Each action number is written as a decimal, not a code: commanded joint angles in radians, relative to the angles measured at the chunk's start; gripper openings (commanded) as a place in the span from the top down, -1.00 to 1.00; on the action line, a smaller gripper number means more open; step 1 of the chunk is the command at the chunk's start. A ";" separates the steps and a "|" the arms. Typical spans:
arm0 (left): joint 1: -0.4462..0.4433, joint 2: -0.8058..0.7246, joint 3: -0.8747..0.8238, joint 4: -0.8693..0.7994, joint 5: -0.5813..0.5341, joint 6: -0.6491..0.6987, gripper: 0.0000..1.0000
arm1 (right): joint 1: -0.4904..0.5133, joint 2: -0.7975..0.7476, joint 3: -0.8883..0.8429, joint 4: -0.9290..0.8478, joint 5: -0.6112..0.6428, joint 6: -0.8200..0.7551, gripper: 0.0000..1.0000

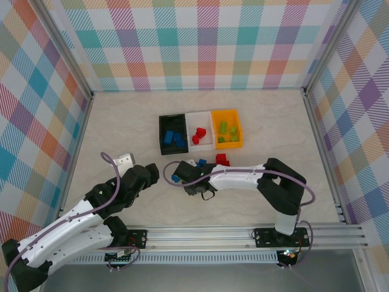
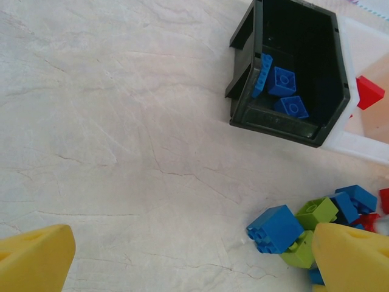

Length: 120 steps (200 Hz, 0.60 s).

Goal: Sort the legos into containers by color

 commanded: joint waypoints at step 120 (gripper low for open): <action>0.007 0.079 -0.027 0.055 0.130 0.044 -1.00 | -0.294 0.346 0.743 -0.123 -0.237 -0.136 0.27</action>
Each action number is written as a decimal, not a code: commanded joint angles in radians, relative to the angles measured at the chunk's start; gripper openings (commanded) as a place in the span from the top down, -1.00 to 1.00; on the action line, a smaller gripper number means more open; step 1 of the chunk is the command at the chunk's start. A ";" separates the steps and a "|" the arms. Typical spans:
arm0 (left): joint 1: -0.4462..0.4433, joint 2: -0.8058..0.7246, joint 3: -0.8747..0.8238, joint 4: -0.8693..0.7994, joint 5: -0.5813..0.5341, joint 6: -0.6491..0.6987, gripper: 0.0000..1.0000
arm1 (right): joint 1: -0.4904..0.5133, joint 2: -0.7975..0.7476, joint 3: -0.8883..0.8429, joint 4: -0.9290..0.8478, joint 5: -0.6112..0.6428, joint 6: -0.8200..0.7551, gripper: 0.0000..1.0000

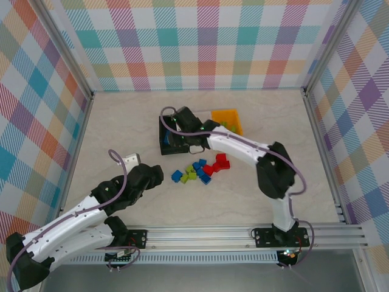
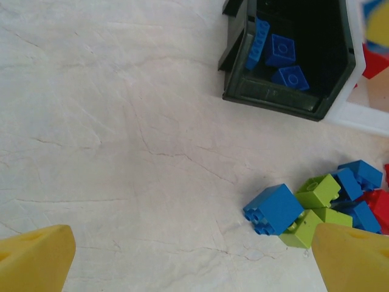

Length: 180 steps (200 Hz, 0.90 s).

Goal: Sort the legos into containers by color

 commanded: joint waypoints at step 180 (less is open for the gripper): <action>0.031 0.558 0.137 0.099 0.311 0.215 -0.74 | -0.127 -0.301 -0.263 0.083 -0.001 0.058 -0.26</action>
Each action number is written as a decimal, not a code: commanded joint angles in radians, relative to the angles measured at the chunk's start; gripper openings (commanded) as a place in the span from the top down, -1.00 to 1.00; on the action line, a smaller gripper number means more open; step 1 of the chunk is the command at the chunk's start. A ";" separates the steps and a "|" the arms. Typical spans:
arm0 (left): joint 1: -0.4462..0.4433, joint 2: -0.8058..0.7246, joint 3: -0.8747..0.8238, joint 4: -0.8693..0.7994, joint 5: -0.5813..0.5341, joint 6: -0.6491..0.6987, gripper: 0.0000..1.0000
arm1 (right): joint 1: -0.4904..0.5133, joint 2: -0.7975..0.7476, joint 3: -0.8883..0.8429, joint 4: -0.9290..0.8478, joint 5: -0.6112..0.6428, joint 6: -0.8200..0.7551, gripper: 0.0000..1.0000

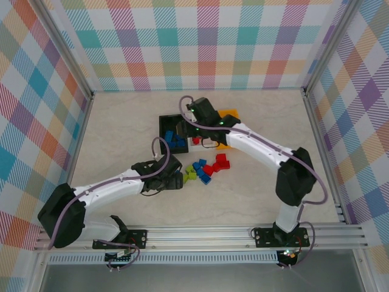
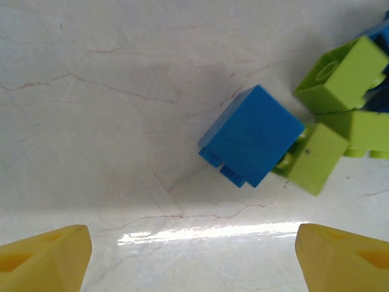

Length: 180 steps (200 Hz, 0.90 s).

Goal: Sort the legos into containers by color

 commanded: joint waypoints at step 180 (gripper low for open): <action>0.057 0.366 0.219 0.039 -0.067 0.140 -0.09 | -0.092 -0.211 -0.257 0.107 0.019 0.040 -0.26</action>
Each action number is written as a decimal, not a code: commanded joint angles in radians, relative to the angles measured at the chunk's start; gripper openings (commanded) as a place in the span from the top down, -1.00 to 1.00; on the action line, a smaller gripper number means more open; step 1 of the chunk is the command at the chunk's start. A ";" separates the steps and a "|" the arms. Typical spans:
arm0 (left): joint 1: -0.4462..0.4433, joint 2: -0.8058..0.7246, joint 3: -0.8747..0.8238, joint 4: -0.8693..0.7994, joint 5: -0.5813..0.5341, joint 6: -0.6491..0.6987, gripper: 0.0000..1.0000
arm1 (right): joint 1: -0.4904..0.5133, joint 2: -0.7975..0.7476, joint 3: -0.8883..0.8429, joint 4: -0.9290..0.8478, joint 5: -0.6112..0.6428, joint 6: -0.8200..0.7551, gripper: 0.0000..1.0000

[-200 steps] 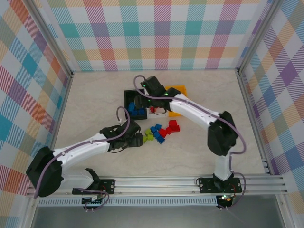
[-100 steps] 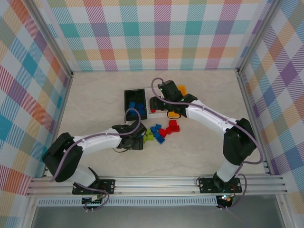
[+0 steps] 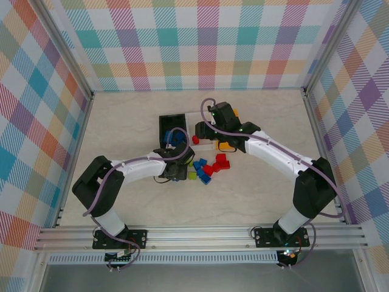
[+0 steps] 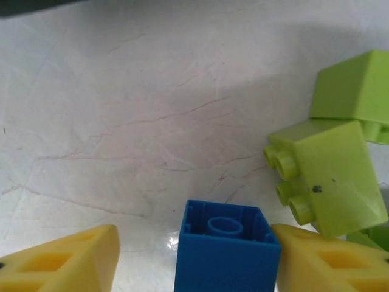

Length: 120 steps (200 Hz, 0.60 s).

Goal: Sort the legos into containers by color

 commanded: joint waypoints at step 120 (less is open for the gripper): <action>0.066 -0.273 0.117 -0.128 -0.067 -0.028 0.42 | -0.008 -0.141 -0.125 0.028 0.004 0.037 -0.27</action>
